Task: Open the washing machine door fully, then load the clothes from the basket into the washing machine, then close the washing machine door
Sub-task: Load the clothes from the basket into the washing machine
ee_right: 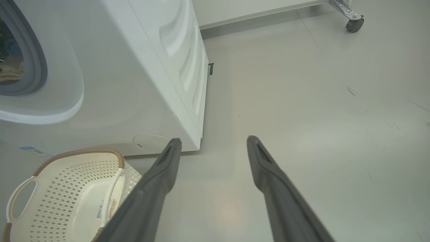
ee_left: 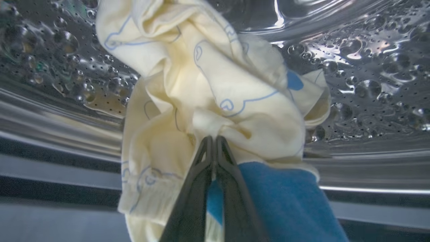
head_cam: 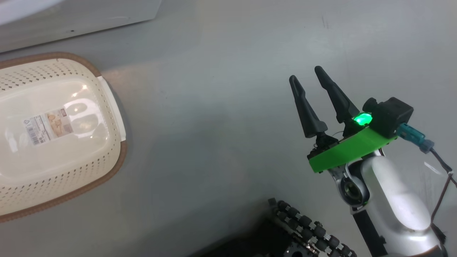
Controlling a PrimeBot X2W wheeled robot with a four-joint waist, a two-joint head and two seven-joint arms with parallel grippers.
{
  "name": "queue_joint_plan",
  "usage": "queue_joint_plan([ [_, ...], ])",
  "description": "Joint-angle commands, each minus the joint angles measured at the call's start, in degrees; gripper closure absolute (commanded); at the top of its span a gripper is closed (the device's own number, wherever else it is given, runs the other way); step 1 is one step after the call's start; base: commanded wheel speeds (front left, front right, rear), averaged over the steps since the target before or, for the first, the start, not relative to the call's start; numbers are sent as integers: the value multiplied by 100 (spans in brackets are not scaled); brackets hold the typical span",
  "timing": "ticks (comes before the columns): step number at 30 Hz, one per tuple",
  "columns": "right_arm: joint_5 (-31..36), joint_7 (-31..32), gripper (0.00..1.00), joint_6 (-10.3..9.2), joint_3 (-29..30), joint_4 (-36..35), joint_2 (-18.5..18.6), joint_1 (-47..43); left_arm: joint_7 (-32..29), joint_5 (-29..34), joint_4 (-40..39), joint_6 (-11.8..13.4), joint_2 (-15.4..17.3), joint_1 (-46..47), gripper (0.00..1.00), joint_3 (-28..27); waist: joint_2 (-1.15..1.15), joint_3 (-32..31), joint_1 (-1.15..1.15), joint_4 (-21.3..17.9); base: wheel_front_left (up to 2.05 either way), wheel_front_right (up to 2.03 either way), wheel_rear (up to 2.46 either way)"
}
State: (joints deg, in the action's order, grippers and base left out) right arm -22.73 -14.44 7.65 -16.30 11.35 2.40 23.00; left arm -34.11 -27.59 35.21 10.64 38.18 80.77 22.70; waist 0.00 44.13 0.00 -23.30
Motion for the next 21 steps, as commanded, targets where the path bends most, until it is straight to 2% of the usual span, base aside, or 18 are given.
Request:
queue_joint_plan([
  [1, -69, -56, 0, -16, -83, -173, 48, -49, 142, 73, -188, 28, 312, 288, 100, -159, 0, 35, 0, -35, 0, 0, 0],
  [7, -181, -56, 0, -16, -154, -190, 48, -16, 1059, 336, -147, 21, 363, 554, 100, -137, 0, 196, 0, -175, 0, 0, 0],
  [16, -288, -56, 0, -16, -249, -224, 48, 26, 2868, 673, 177, -13, 347, 997, 100, -147, 0, 354, 0, -312, 0, 0, 0],
  [20, -284, -56, 0, -16, -241, -225, 48, 44, 3148, 601, 601, -95, 250, 1067, 100, -162, 0, 363, 0, -298, 0, 0, 0],
  [21, -276, -56, 0, -16, -232, -224, 48, 46, 3170, 566, 699, -121, 214, 1076, 76, -166, 0, 362, 0, -283, 0, 0, 0],
])
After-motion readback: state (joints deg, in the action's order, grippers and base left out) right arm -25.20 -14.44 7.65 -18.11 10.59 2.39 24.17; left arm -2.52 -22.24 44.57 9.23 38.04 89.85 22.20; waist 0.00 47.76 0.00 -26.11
